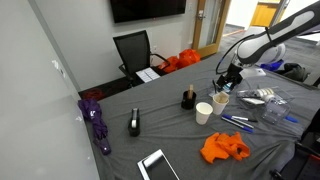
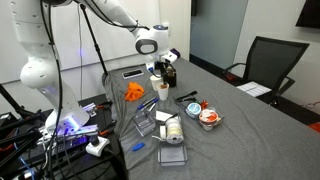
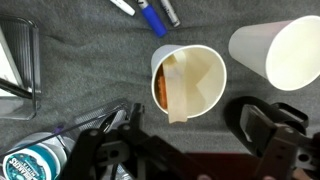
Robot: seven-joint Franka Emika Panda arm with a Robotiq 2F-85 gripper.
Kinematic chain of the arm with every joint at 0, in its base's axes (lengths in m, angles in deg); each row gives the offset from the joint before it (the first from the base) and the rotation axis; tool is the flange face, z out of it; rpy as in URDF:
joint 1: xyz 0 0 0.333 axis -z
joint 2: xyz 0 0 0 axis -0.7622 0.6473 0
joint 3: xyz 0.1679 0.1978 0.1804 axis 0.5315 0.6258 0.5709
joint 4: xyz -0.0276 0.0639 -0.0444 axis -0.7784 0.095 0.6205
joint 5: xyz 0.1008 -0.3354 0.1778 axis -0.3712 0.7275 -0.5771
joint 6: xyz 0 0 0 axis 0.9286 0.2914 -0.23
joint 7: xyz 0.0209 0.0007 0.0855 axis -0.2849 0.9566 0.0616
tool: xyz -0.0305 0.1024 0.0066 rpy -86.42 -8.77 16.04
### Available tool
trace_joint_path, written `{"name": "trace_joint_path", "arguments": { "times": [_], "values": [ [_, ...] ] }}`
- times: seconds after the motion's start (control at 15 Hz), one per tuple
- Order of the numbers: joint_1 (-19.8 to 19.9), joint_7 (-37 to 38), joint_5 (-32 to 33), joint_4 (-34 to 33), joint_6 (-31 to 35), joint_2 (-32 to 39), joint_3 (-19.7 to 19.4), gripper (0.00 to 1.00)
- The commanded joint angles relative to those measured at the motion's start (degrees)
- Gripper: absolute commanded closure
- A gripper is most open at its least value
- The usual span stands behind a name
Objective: Move the wooden block object from one white cup into the other white cup
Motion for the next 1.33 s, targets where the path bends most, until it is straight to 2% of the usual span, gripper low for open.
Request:
{"name": "trace_joint_path", "arguments": {
  "times": [0.0, 0.6, 0.67, 1.27],
  "values": [
    [1.93, 0.91, 1.13, -1.95, -0.99, 2.16, 1.45, 0.00],
    [1.47, 4.43, 5.63, -2.03, -0.43, 4.52, 0.99, 0.00],
    [1.56, 4.52, 5.78, -2.03, -0.40, 4.66, 1.12, 0.18],
    [1.78, 4.58, 5.83, -2.01, -0.64, 4.74, 1.42, 0.83]
  ]
}}
